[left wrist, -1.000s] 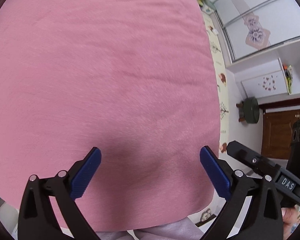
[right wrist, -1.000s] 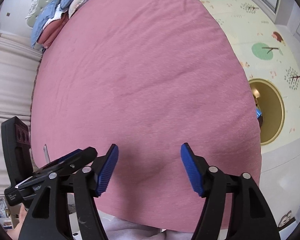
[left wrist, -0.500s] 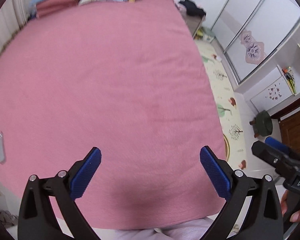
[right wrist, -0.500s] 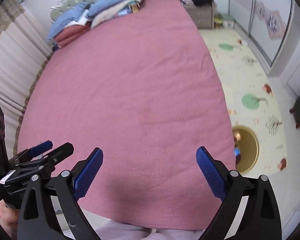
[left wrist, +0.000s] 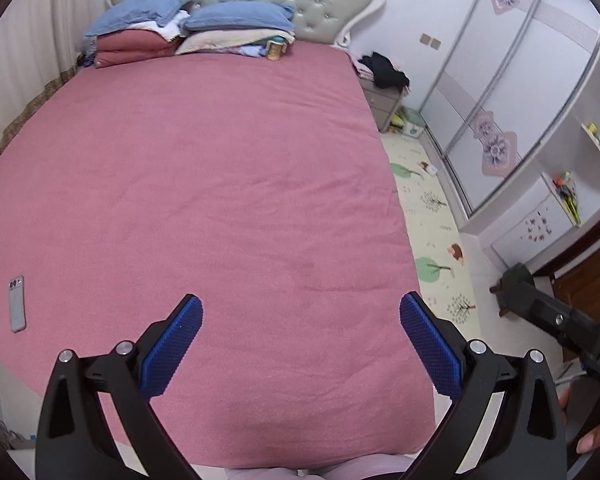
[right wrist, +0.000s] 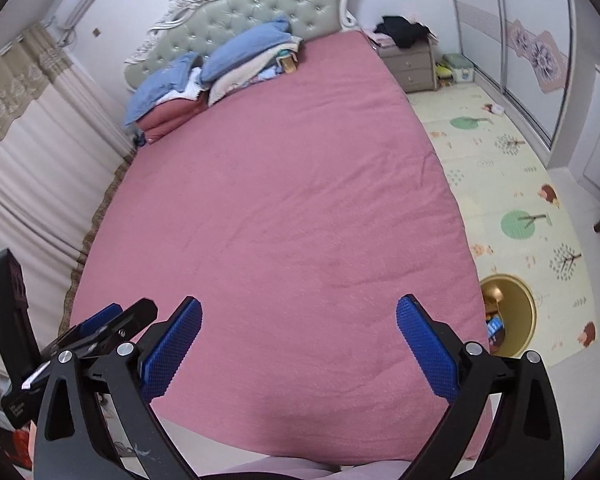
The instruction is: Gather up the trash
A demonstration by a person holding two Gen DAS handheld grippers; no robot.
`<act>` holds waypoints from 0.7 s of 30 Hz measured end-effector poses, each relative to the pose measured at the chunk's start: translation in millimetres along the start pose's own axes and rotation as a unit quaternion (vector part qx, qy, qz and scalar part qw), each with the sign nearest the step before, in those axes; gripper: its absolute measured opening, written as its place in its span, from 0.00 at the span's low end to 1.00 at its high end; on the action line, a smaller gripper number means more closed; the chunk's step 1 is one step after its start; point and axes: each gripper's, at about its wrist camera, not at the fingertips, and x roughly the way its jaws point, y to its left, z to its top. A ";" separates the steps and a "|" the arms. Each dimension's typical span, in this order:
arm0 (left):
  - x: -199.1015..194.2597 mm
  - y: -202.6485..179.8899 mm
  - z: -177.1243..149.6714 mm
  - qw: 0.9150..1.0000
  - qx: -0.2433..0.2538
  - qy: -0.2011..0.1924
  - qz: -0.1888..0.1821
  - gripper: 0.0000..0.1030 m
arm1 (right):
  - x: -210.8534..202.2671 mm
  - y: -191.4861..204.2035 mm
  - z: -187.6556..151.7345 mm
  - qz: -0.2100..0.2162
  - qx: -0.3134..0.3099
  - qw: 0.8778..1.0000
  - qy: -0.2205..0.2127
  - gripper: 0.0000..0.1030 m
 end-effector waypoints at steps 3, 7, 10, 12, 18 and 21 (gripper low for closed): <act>-8.5 -1.2 -0.8 1.000 0.000 -0.011 0.012 0.96 | -4.2 10.0 1.5 0.005 -0.020 1.000 -0.006 0.91; -16.3 2.5 0.7 1.000 -0.017 -0.013 -0.007 0.96 | -7.6 17.5 3.9 0.019 -0.031 0.999 -0.009 0.92; -22.0 1.0 3.2 0.999 -0.014 -0.033 0.003 0.96 | -13.2 19.2 6.5 0.004 -0.036 0.999 -0.027 0.92; -25.6 -0.4 5.6 0.999 -0.012 -0.041 0.003 0.96 | -16.4 20.0 8.1 -0.008 -0.037 0.999 -0.037 0.92; -39.9 -5.8 8.7 0.997 -0.008 -0.073 0.039 0.96 | -18.6 13.6 8.8 -0.033 -0.026 0.998 -0.053 0.92; -43.9 -6.6 10.3 0.995 -0.010 -0.084 0.057 0.96 | -17.5 9.6 8.7 -0.034 -0.020 0.998 -0.052 0.92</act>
